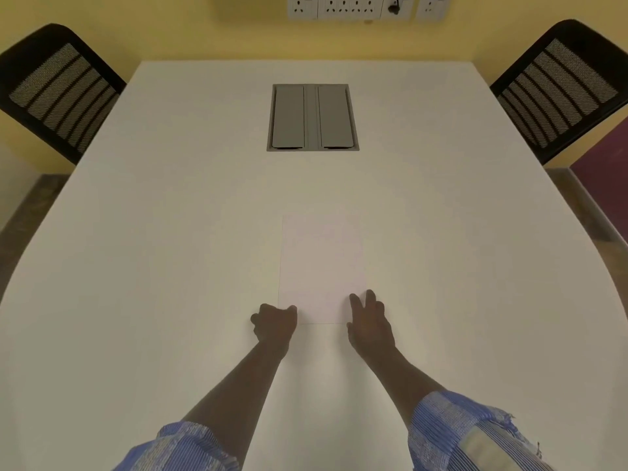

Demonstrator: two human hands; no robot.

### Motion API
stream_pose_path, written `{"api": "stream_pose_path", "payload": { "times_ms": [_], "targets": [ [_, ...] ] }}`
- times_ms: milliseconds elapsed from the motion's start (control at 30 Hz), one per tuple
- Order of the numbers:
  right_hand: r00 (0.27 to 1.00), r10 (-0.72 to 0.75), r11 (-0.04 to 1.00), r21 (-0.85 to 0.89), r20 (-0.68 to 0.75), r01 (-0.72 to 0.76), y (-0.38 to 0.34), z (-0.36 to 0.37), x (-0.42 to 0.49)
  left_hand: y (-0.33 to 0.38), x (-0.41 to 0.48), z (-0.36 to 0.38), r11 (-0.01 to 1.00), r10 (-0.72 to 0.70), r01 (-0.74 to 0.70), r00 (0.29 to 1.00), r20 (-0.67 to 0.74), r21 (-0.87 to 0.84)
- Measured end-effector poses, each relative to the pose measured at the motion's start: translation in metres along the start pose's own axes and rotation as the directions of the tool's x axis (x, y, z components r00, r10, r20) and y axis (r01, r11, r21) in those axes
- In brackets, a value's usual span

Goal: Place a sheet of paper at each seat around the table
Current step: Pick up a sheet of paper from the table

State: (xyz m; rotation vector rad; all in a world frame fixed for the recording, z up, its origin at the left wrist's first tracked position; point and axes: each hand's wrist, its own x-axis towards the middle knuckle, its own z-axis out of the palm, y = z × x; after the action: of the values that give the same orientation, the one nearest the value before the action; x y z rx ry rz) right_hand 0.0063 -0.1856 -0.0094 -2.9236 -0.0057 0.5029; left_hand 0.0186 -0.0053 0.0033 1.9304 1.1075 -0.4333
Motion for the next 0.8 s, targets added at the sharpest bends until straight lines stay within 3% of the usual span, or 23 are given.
{"api": "stream_pose_path", "payload": {
  "times_ms": [367,800],
  "targets": [
    [0.999,-0.003,1.000,-0.004,-0.047,0.002,0.002,0.002,0.018,0.013,0.025,0.006,0.993,-0.068,0.069,0.998,0.007,-0.098],
    [0.998,-0.010,1.000,0.001,-0.059,0.010,0.000,0.000,0.030,0.026,0.032,0.002,0.981,0.184,-0.185,0.983,-0.017,-0.058]
  ]
}}
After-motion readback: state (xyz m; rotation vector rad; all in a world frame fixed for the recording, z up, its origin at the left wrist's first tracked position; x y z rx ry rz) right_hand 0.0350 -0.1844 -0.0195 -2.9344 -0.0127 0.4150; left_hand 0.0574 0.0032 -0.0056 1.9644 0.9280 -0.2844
